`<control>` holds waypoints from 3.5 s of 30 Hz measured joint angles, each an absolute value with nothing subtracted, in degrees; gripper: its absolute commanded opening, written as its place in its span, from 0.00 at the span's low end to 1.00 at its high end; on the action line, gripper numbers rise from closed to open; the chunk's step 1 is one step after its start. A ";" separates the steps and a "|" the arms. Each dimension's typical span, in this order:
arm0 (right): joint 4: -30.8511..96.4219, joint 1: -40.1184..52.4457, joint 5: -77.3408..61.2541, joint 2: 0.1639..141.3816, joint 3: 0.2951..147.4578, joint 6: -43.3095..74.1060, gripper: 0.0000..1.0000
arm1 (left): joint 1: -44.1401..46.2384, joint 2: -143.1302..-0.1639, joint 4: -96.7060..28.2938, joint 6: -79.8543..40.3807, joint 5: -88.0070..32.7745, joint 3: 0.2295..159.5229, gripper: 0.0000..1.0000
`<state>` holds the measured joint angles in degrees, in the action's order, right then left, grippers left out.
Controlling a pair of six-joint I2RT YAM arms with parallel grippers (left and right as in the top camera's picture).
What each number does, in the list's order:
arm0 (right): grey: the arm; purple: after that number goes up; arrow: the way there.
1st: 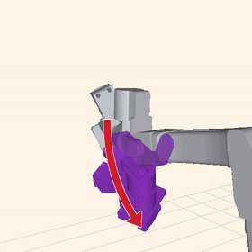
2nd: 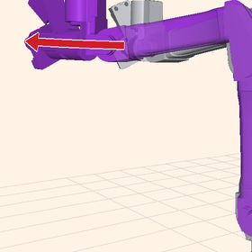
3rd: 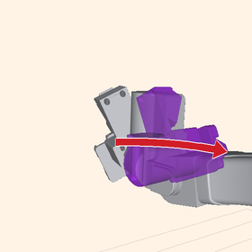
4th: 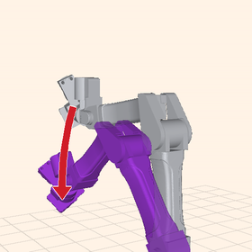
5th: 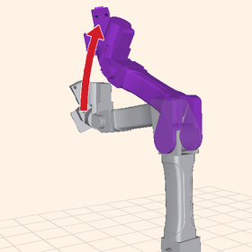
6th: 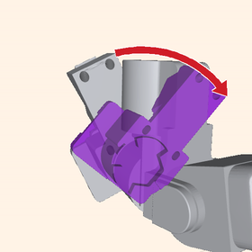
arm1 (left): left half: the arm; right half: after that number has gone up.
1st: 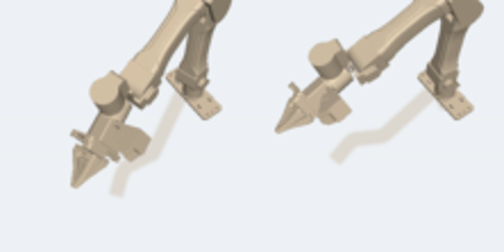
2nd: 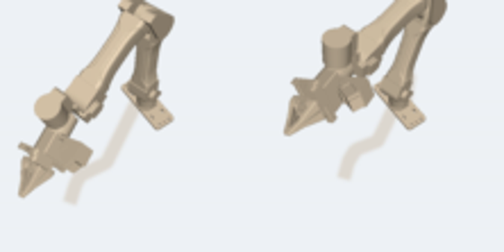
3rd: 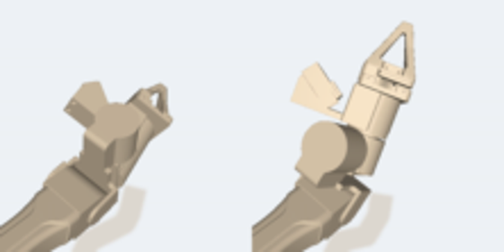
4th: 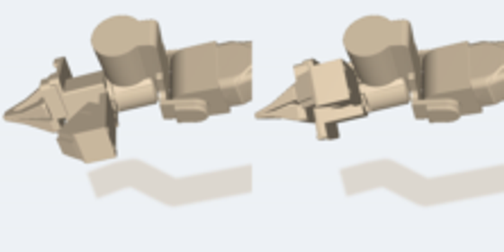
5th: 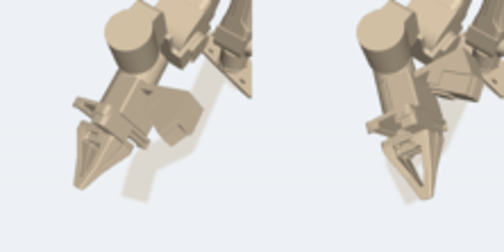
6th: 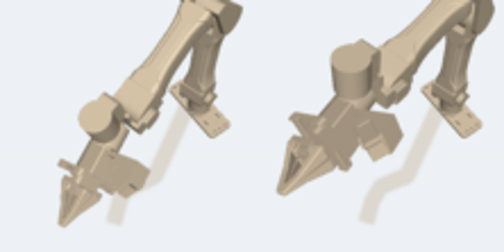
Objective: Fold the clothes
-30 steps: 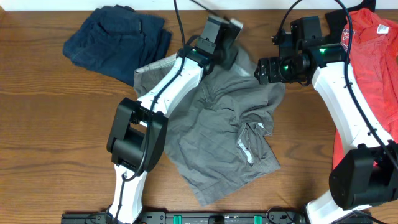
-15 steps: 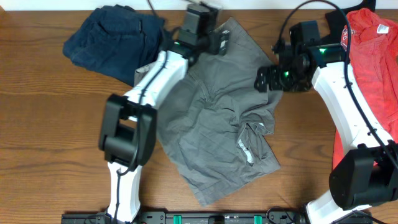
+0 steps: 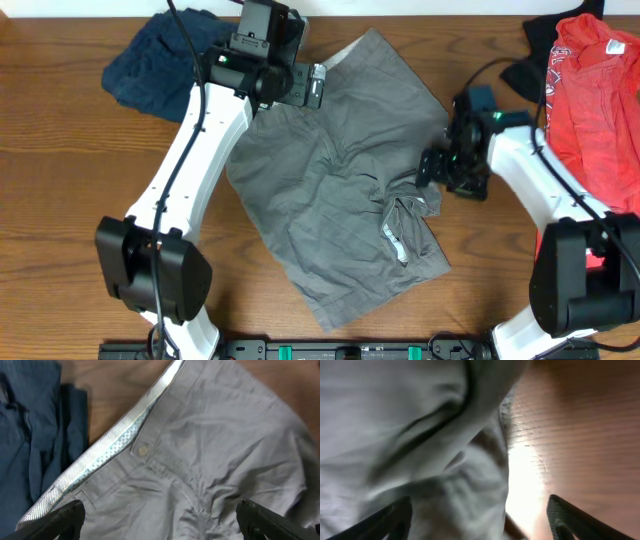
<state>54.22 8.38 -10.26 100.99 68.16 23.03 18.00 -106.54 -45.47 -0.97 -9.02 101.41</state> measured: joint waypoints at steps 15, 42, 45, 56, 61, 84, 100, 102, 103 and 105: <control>36.53 8.19 -14.74 100.99 54.28 27.81 0.01 | 18.00 -107.31 -45.52 -0.14 -8.60 101.38 0.98; 33.43 -12.86 -3.68 100.99 71.64 8.67 0.95 | 14.76 -107.90 -46.74 3.09 -5.10 101.38 0.98; 40.21 -12.84 -4.47 100.90 73.91 7.97 0.99 | 11.03 -108.66 -48.29 3.31 -4.23 101.38 0.98; 51.31 -7.84 -8.47 91.55 76.16 6.94 0.99 | -0.36 -118.43 -57.43 6.44 -7.16 101.36 0.99; 50.92 -5.43 -9.17 91.24 76.23 6.92 0.99 | 0.21 -120.97 -59.48 6.94 -8.78 100.33 0.99; 49.19 -3.01 -9.26 91.24 76.23 6.92 0.97 | 0.03 -120.97 -64.71 -0.91 -6.33 93.67 0.06; 47.88 -2.46 -11.70 98.04 76.23 6.94 0.95 | -2.85 -120.97 -76.75 -10.68 1.69 82.67 0.57; 47.00 -1.69 -13.02 99.83 76.23 6.85 0.85 | -2.85 -120.97 -76.49 -10.85 1.85 81.93 0.63; 46.63 -1.10 -13.43 100.60 76.23 6.68 0.79 | -2.85 -120.95 -76.23 -10.90 1.93 81.93 0.65; 46.46 0.71 -14.09 102.26 76.23 7.09 0.64 | -2.85 -120.42 -75.85 -10.92 1.93 81.93 0.71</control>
